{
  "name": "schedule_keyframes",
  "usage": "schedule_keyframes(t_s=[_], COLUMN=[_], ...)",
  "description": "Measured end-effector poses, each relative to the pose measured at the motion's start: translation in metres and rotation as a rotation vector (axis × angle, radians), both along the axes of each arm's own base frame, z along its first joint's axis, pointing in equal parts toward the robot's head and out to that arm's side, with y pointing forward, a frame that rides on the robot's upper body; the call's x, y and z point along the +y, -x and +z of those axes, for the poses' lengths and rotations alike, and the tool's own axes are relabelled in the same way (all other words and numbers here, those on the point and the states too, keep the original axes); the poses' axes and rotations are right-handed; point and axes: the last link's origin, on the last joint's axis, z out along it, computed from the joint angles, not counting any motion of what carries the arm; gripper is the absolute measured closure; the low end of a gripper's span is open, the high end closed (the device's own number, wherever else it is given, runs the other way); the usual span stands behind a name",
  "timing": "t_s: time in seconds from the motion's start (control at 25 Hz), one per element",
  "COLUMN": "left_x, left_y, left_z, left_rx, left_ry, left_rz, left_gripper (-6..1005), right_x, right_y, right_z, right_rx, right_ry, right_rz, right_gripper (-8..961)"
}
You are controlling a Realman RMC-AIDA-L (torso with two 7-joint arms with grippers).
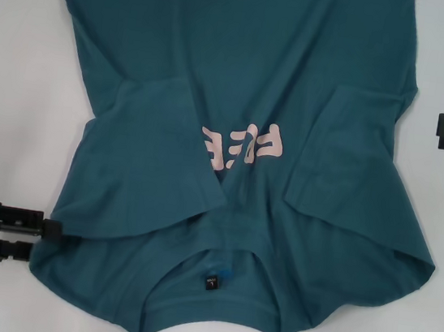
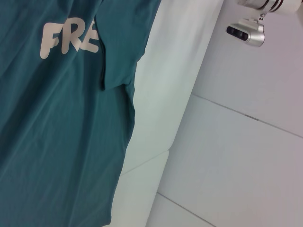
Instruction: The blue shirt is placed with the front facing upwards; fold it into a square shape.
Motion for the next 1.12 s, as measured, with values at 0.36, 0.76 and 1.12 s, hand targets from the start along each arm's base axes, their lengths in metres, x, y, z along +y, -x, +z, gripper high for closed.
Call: schedule_keyframes(t_s=[0.36,0.76,1.12], left_x=[0.005,0.009,0.005], left_y=[-0.009,-0.012,-0.01], left_z=[-0.009,-0.004,0.0], left_rx=[0.005,0.018,0.004], left_ry=[0.04,0.03,0.029], left_rz=[-0.021,-0.024,-0.014], left_gripper=[243,249,256], right_x=[0.0,0.0,0.0], right_y=[0.001,0.001,0.001], right_z=[0.0,0.001,0.001], right_rx=[0.003,0.004,0.004], right_ry=[0.0,-0.001,0.0], right_rz=[0.005,0.007,0.008], right_gripper=[187,187,187])
